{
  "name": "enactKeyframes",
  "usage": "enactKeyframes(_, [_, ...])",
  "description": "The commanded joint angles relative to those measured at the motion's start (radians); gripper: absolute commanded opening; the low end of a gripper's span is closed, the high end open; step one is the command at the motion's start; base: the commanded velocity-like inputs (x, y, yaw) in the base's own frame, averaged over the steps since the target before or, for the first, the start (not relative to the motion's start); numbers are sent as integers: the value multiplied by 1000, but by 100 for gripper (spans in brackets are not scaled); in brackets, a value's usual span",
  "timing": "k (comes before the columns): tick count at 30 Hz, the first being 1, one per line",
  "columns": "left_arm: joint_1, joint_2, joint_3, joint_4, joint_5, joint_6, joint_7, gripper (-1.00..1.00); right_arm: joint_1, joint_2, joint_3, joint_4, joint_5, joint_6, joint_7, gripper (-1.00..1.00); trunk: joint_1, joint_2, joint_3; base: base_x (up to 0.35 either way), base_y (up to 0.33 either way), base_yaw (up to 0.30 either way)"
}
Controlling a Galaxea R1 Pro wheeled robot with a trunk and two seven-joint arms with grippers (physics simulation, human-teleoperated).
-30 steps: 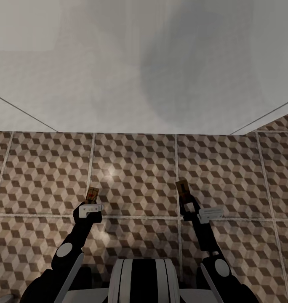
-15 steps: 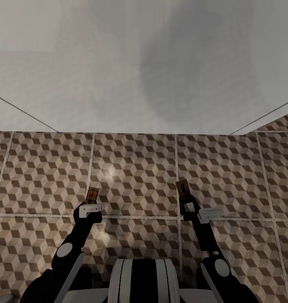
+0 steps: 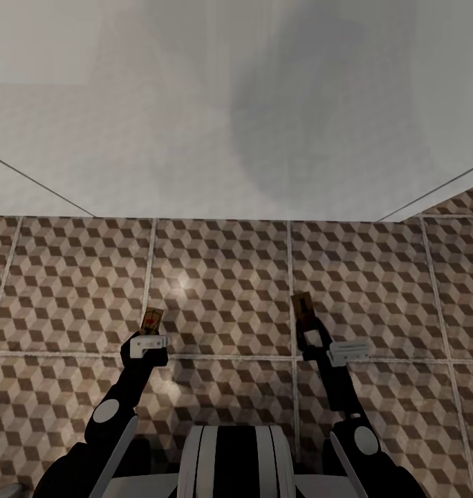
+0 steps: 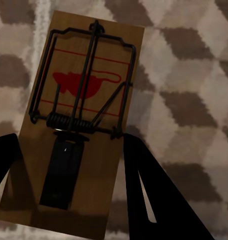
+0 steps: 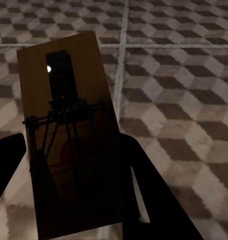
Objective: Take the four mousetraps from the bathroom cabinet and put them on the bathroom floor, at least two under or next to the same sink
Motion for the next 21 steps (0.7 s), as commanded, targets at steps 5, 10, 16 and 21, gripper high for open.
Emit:
enactKeyframes(5, [1, 1, -3, -2, 6, 3, 9, -100, -1, 1, 1, 5, -7, 12, -3, -100, 0, 0, 0, 0, 0, 0])
enactKeyframes(10, [1, 1, -3, 1, 6, 4, 8, -100, -1, 1, 1, 9, -8, 55, 1, -100, 0, 0, 0, 0, 0, 0])
enactKeyframes(16, [1, -25, 0, 8, 7, 14, 7, -100, -7, 1, 1, -8, -7, 136, 4, -100, 0, 0, 0, 0, 0, 0])
enactKeyframes(21, [-1, -67, 2, 24, 5, 66, 8, -100, -54, 1, 1, -22, -7, 204, 4, -100, 0, 0, 0, 0, 0, 0])
